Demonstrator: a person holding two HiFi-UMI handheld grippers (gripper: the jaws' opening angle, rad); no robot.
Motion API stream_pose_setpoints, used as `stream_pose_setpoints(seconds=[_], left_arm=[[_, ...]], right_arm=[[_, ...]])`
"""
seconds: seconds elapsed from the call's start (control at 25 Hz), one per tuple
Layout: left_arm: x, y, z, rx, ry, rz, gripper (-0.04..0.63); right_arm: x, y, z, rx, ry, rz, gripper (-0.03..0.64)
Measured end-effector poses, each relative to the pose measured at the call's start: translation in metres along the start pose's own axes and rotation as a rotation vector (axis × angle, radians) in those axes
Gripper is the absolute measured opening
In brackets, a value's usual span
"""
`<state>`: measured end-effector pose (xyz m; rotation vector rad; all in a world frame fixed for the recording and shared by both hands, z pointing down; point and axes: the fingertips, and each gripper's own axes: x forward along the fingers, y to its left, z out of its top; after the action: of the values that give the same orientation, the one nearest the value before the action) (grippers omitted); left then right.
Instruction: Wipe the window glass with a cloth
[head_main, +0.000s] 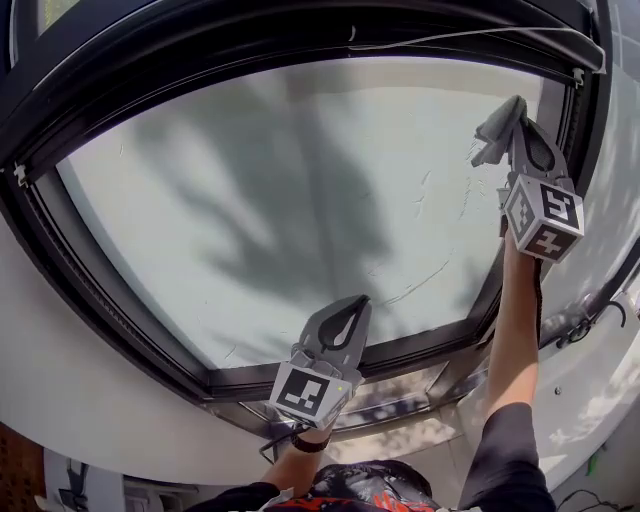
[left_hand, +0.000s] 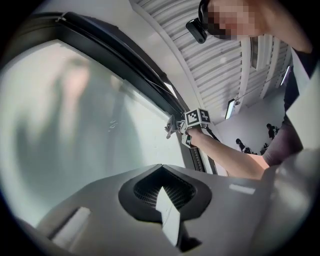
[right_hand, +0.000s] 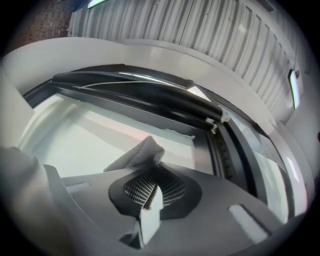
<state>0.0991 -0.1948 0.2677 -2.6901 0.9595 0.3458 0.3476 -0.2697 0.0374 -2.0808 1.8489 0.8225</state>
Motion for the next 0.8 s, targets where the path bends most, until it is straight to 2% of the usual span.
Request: stream_pose_setpoints(seconds=[0.16,0.24,0.32,0.4,0.52,0.64,0.8], left_arm=[[0.015,-0.014,0.0,-0.001,-0.008,-0.029,-0.018],[0.016,-0.014,-0.005,-0.004,-0.005,-0.026,-0.018],[0.013,-0.013,-0.011,0.004,0.012,-0.02,-0.018],[0.007,-0.008,-0.013,0.009,0.027,-0.006,-0.018],[-0.014,0.013,-0.014,0.014,0.035,0.061,-0.018],[-0.054,0.053,-0.014,0.017,0.051,0.189,-0.018],[-0.127,0.109,0.004,0.076,0.057,0.363,-0.018]], right_arm=[[-0.008,-0.046,-0.019,0.032,0.04,-0.082,0.017],[-0.013,-0.044,-0.02,0.042,0.038,-0.076,0.017],[-0.016,-0.019,-0.015,0.042,0.011,-0.03,0.017],[-0.018,0.026,-0.002,0.055,-0.039,0.066,0.017],[-0.027,0.122,0.035,0.076,-0.14,0.267,0.017],[-0.037,0.235,0.073,0.127,-0.225,0.497,0.017],[-0.044,0.365,0.111,0.28,-0.282,0.705,0.017]])
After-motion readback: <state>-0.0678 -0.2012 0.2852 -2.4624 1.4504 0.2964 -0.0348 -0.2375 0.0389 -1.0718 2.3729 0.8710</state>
